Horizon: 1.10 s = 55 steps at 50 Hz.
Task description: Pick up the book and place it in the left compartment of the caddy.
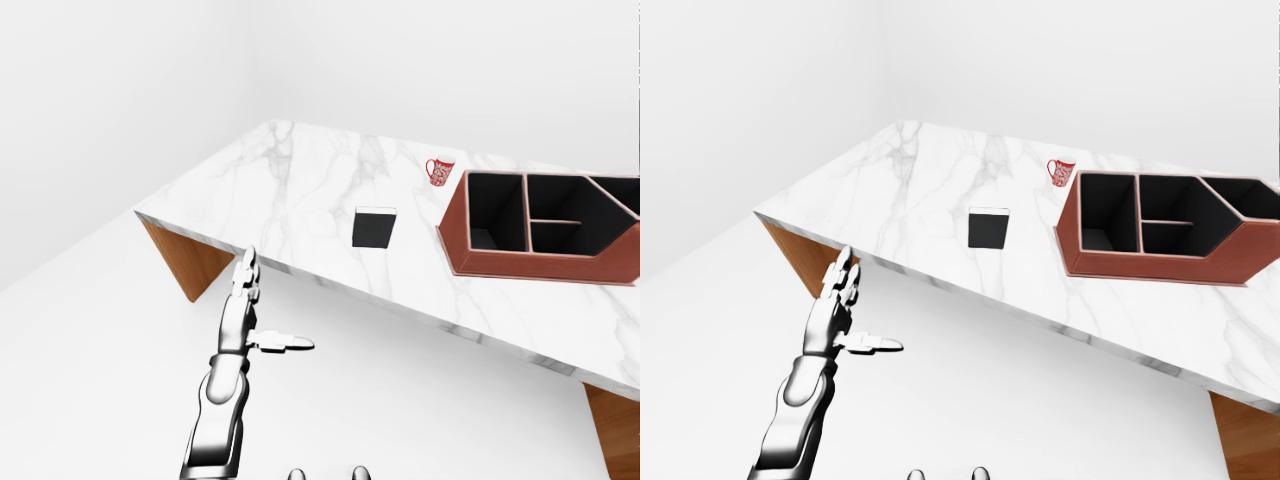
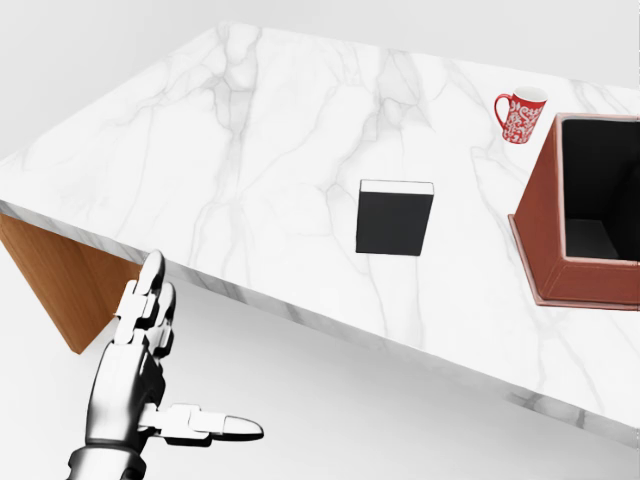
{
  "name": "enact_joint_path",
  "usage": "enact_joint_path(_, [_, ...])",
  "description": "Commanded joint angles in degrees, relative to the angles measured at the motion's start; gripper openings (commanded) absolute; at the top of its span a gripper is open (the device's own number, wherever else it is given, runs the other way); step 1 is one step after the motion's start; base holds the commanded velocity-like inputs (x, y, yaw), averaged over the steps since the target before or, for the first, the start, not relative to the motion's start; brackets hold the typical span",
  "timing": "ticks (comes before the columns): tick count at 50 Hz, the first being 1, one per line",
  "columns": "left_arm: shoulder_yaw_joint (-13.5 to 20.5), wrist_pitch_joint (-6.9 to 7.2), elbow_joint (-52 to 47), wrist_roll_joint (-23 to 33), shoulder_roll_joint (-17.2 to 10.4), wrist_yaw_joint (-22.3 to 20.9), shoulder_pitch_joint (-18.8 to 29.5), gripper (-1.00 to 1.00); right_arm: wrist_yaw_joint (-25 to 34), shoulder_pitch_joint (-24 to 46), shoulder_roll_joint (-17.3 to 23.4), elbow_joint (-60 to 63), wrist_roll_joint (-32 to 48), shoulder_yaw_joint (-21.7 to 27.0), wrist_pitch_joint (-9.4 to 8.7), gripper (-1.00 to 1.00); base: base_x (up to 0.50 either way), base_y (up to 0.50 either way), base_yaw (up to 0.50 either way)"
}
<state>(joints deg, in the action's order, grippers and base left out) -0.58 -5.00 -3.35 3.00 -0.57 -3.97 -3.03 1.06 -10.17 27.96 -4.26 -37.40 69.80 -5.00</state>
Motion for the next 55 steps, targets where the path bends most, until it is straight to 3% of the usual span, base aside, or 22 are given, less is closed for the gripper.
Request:
enact_joint_path(1, [-0.2,0.00,-0.3,-0.1,-0.1,-1.1,-0.8,1.00,0.0,0.0,0.0,0.1,0.0,0.0,0.00,1.00,0.11,-0.24,0.00])
enact_joint_path(55, [0.0,0.00,-3.0,-2.6,0.1,-2.4,-2.2,1.00,0.2,0.0,-0.2,0.1,0.4,-0.2,0.00,1.00,0.11,-0.24,0.00])
